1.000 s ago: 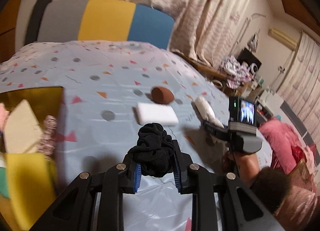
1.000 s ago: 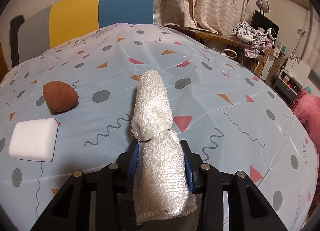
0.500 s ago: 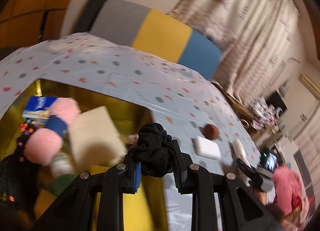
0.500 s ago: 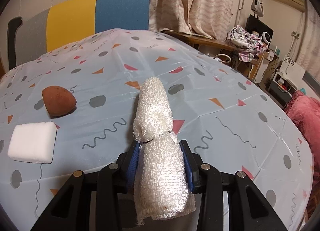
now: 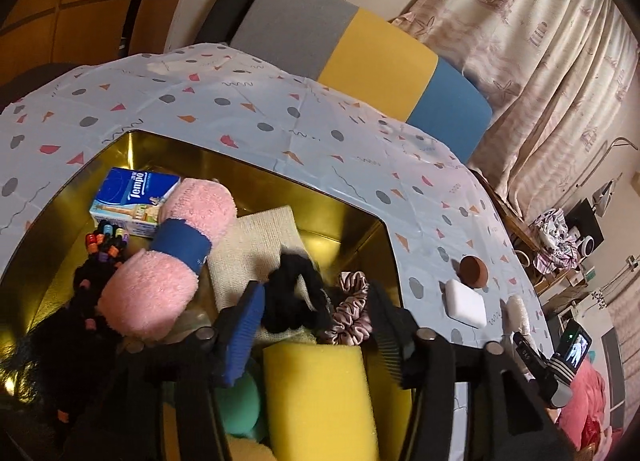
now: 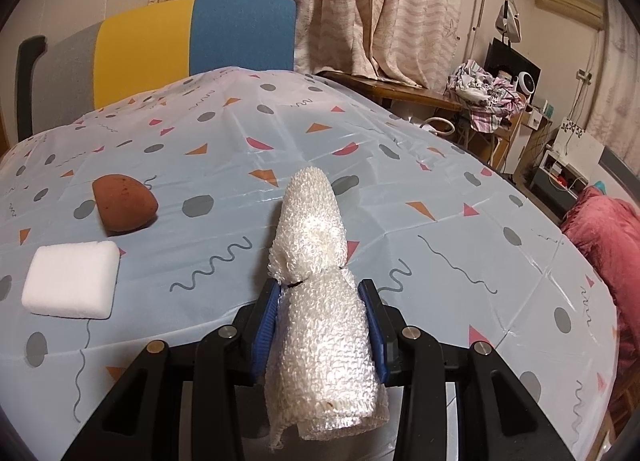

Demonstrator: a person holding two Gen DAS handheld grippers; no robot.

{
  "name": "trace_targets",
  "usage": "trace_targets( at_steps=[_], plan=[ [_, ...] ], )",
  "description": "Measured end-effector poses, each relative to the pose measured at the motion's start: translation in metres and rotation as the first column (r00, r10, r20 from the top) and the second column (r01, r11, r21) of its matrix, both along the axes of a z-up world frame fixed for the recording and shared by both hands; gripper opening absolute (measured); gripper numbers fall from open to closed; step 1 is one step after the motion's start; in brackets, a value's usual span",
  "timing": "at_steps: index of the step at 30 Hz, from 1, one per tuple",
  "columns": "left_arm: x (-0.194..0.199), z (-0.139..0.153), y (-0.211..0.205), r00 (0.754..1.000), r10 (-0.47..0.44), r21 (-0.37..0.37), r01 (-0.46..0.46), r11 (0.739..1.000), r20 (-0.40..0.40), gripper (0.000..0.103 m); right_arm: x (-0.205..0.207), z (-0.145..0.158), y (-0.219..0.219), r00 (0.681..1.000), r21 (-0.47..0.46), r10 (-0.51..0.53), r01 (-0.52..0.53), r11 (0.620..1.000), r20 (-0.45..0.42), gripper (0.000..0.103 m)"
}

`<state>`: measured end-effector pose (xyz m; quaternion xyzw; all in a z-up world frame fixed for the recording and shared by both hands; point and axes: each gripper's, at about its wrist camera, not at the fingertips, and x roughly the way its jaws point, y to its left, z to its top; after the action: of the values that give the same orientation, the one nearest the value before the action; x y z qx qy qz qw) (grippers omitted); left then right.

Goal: Organize rigid objects
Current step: 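Carry the black scrunchie into the gold tray with the left gripper and release it, then carry the white mesh pouf into the gold tray with the right gripper and release it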

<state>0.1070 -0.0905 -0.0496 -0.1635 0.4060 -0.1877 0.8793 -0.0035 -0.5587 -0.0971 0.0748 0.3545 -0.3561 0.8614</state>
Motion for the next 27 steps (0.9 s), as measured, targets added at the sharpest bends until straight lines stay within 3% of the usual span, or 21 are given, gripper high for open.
trace_targets(
  at_steps=[10, 15, 19, 23, 24, 26, 27],
  plan=[
    [-0.035, 0.003, 0.002, 0.995, -0.090, -0.011, 0.090, 0.996, 0.036, 0.059, -0.011, 0.010, 0.023, 0.997, -0.038, 0.067, -0.066, 0.997, 0.037, 0.040],
    [-0.050, 0.009, 0.007, 0.990, -0.128, -0.013, 0.129, 0.992, 0.066, 0.059, -0.014, 0.019, 0.055, 0.982, -0.066, 0.190, -0.188, 0.980, 0.025, 0.040],
    [-0.057, 0.009, 0.015, 0.988, -0.132, -0.018, 0.134, 0.991, 0.075, 0.059, -0.012, 0.028, 0.092, 0.957, -0.080, 0.291, -0.289, 0.954, 0.018, 0.033],
    [-0.060, 0.007, 0.022, 0.989, -0.133, -0.039, 0.136, 0.990, 0.065, 0.059, -0.007, 0.033, 0.098, 0.953, -0.035, 0.300, -0.298, 0.954, 0.034, 0.033],
    [-0.062, 0.008, 0.024, 0.988, -0.135, -0.041, 0.138, 0.990, 0.069, 0.059, -0.006, 0.033, 0.091, 0.962, -0.010, 0.270, -0.270, 0.963, 0.044, 0.035],
    [-0.065, 0.009, 0.025, 0.987, -0.143, -0.038, 0.146, 0.988, 0.074, 0.059, -0.005, 0.035, 0.068, 0.985, 0.029, 0.164, -0.165, 0.986, 0.056, 0.059],
    [-0.066, 0.009, 0.025, 0.986, -0.147, -0.031, 0.150, 0.988, 0.076, 0.059, -0.001, 0.034, 0.053, 0.992, 0.047, 0.114, -0.117, 0.992, 0.054, 0.063]
  ],
)
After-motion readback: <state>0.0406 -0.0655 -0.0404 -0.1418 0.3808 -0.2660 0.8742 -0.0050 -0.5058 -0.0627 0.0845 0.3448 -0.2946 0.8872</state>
